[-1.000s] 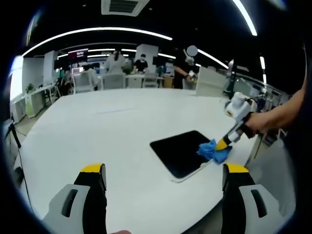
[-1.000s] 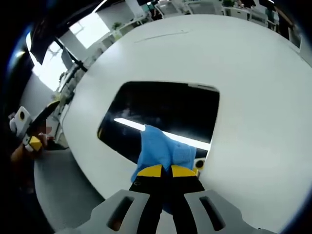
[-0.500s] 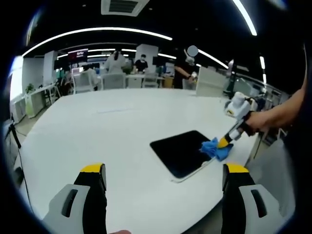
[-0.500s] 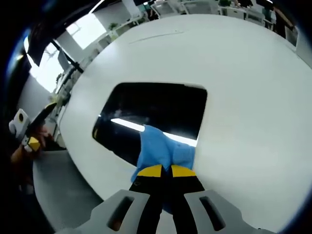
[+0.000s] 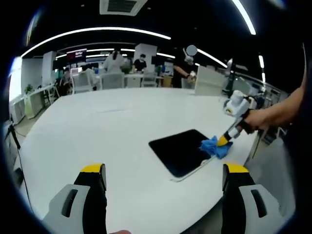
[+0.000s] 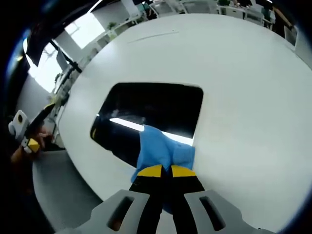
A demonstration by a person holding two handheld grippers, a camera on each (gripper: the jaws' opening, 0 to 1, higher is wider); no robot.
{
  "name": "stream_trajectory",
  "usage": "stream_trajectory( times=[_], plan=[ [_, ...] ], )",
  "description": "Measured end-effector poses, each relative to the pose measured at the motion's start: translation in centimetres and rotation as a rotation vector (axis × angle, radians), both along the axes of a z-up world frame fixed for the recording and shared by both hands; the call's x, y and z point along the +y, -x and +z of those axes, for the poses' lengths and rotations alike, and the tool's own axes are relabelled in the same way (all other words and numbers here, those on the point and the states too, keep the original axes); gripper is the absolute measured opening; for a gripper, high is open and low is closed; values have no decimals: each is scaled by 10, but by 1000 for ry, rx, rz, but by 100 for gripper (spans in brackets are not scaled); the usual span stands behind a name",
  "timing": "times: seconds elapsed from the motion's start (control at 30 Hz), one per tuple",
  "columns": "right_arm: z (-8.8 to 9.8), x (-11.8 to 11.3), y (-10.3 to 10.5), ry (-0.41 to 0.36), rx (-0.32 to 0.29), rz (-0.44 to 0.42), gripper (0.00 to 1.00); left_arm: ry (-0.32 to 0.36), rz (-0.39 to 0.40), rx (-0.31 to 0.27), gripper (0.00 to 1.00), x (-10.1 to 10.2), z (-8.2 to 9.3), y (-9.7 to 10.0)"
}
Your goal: Wipe the mirror surface with the cleaning cloth until all visible marks leave the cleaned area.
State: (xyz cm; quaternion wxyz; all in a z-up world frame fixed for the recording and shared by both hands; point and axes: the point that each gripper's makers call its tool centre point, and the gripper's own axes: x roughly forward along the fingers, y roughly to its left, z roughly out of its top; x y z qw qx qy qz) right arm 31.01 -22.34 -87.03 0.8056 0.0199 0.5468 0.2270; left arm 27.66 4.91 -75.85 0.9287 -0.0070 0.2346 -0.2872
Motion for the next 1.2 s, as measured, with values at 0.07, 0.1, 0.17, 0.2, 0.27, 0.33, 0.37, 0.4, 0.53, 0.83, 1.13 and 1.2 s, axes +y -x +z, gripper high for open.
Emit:
stream_trajectory(
  times=[0.07,0.1,0.17,0.2,0.27,0.33,0.37,0.4,0.53,0.83,1.13,1.2],
  plan=[
    [0,0,-2,2,-1,-1,0,-2,-4,1,99,-1,-1,0],
    [0,0,-3,3,-2,-2,0,-3,-6,2,99,-1,-1,1],
    [0,0,-7,4,-5,-4,0,-6,-9,3,99,-1,-2,1],
    [1,0,-9,5,-7,-6,0,-8,-10,3,99,-2,-2,1],
    [1,0,-14,8,-9,-7,0,-10,-12,3,99,-2,-3,1],
    [1,0,-18,13,-12,-8,0,-27,-6,-8,99,0,-3,0],
    [1,-1,-22,14,-13,-9,0,-45,2,-22,99,2,-2,-1],
    [1,-1,-24,14,-12,-11,0,-51,7,-26,99,2,-2,-1],
    [0,-1,-36,19,-16,-17,0,-45,1,-5,99,1,-5,0],
    [1,-2,-56,36,-26,-18,0,-37,0,1,99,0,-5,1],
    [-1,-2,-73,59,-33,-6,0,-51,-18,1,99,-4,-5,3],
    [-1,-2,-77,66,-34,-5,0,-51,-20,-1,99,-5,-5,4]
  ],
)
